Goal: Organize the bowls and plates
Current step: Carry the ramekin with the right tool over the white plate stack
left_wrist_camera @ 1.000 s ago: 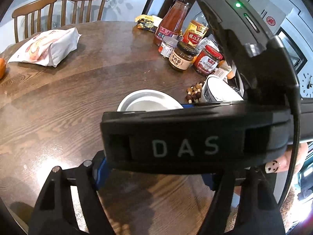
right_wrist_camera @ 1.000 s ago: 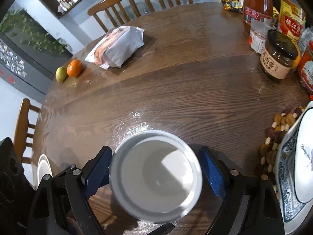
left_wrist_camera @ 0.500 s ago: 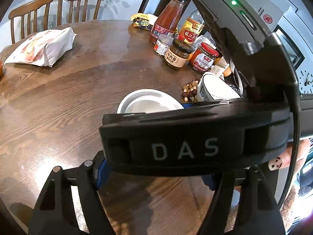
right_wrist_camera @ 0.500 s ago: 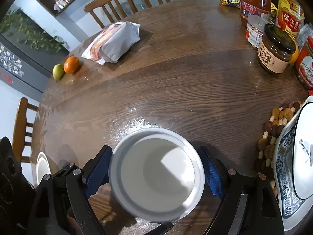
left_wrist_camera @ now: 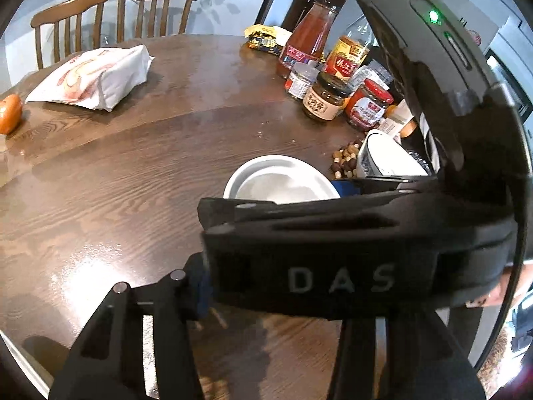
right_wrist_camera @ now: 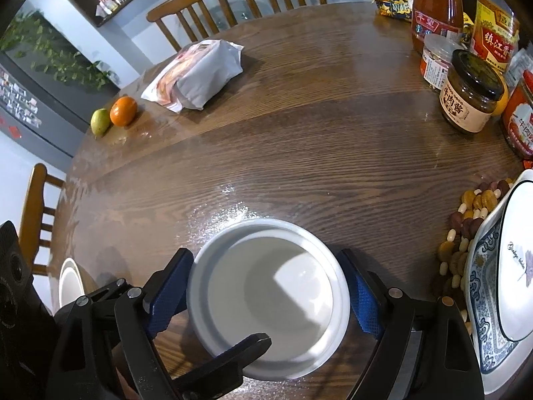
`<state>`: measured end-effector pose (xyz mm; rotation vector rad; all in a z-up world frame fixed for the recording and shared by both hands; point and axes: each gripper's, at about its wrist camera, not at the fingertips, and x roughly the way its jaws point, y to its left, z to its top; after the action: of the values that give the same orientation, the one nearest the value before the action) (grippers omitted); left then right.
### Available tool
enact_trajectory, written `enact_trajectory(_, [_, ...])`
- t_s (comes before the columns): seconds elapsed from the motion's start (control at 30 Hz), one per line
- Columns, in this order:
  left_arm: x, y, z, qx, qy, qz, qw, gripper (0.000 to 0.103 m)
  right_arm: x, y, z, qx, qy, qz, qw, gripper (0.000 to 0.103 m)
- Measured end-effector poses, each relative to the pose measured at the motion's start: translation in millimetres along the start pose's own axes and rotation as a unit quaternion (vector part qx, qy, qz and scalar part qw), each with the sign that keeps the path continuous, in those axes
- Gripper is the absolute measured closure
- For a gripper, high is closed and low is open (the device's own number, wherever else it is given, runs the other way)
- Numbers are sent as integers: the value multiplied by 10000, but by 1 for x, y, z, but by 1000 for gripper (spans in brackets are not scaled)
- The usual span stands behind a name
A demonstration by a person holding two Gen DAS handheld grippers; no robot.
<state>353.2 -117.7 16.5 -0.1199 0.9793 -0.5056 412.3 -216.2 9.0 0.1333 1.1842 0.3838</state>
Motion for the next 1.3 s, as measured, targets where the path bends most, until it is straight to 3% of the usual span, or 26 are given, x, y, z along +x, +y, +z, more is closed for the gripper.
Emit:
enact_trajectory(0.3, [-21, 2, 3, -95, -216, 475, 9986, 54, -9, 19, 0, -171, -119, 116, 9997, 15])
enact_trajectory(0.57, [-19, 2, 1, -102, -171, 429, 9989, 55, -15, 30, -1, -428, -317, 21, 9986, 22])
enact_trajectory(0.9, [-4, 7, 1, -189, 23, 435, 9989, 55, -11, 19, 3, -83, -313, 112, 9994, 22])
enact_trajectory(1.13, [8, 14, -1, -363, 273, 515, 9976, 56, -12, 7, 0, 9, -96, 450, 9989, 22])
enact_trajectory(1.3, [7, 19, -1, -407, 280, 518, 9974, 56, -26, -1, -7, 104, -265, 402, 9988, 20])
